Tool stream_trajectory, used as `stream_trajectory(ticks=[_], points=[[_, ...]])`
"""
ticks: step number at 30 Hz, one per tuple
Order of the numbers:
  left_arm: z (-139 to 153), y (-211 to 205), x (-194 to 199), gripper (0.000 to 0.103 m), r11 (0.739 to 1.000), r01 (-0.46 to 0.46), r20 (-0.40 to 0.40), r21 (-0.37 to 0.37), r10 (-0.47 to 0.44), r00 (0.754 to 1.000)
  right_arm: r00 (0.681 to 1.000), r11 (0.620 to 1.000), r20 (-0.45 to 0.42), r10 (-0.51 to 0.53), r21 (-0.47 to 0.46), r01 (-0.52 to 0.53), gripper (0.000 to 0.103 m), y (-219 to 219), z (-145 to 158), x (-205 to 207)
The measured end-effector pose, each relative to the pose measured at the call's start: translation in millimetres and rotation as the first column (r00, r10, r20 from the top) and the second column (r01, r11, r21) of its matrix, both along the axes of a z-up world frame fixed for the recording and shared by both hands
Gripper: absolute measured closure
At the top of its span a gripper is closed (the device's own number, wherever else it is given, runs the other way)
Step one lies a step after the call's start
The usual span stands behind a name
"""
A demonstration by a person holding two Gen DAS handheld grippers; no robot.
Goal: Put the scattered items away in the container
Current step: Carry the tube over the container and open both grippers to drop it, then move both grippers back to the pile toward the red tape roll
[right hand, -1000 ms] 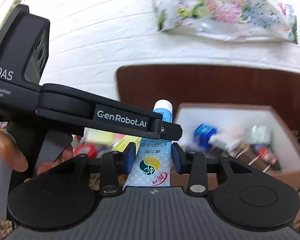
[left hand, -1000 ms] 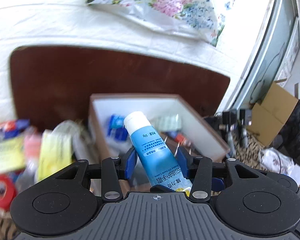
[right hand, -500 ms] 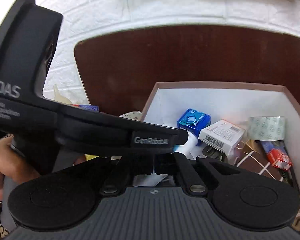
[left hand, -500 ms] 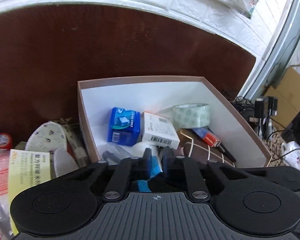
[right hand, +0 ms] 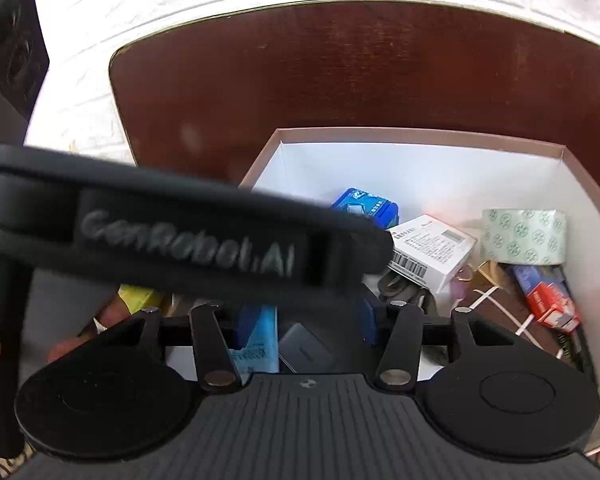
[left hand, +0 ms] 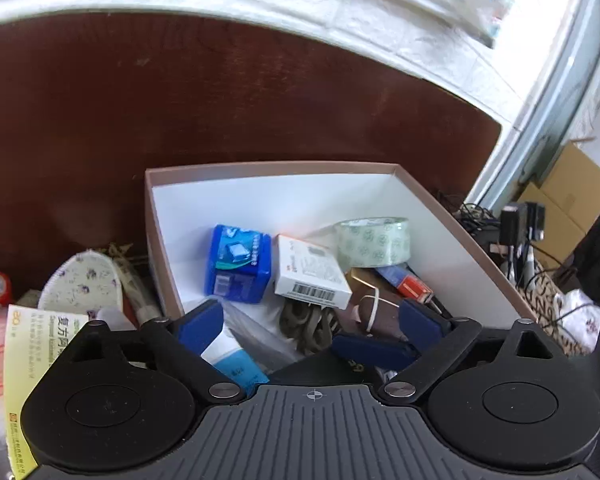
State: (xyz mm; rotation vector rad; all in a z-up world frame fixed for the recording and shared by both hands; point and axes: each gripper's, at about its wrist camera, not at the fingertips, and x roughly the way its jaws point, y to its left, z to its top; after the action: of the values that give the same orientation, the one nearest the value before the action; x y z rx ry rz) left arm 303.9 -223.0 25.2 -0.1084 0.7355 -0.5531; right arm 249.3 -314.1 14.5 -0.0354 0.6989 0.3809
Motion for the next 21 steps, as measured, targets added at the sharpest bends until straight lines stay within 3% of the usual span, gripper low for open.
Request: stream_trajectory(ticks=[5, 11, 18, 21], points=[[1, 2, -15, 0.002, 1.0, 0.012, 0.019, 0.014, -0.012, 1.0, 0.999, 0.999, 0.029, -0.02, -0.038, 0.021, 0.019, -5, 1, -16], [8, 11, -46, 0.0, 0.998, -0.042, 0.006, -0.056, 0.042, 0.999, 0.995, 0.996, 0.085, -0.058, -0.057, 0.063, 0.004, -10, 8, -46], [5, 37, -116, 0.0, 0.975, -0.132, -0.009, -0.181, 0.132, 0.991, 0.983, 0.999, 0.173, -0.054, 0.009, 0.053, 0.001, -6, 20, -104], [0, 52, -144, 0.0, 0.961, -0.169, -0.019, -0.219, 0.169, 0.986, 0.979, 0.999, 0.205, -0.016, -0.03, 0.023, 0.0, 9, 17, -128]])
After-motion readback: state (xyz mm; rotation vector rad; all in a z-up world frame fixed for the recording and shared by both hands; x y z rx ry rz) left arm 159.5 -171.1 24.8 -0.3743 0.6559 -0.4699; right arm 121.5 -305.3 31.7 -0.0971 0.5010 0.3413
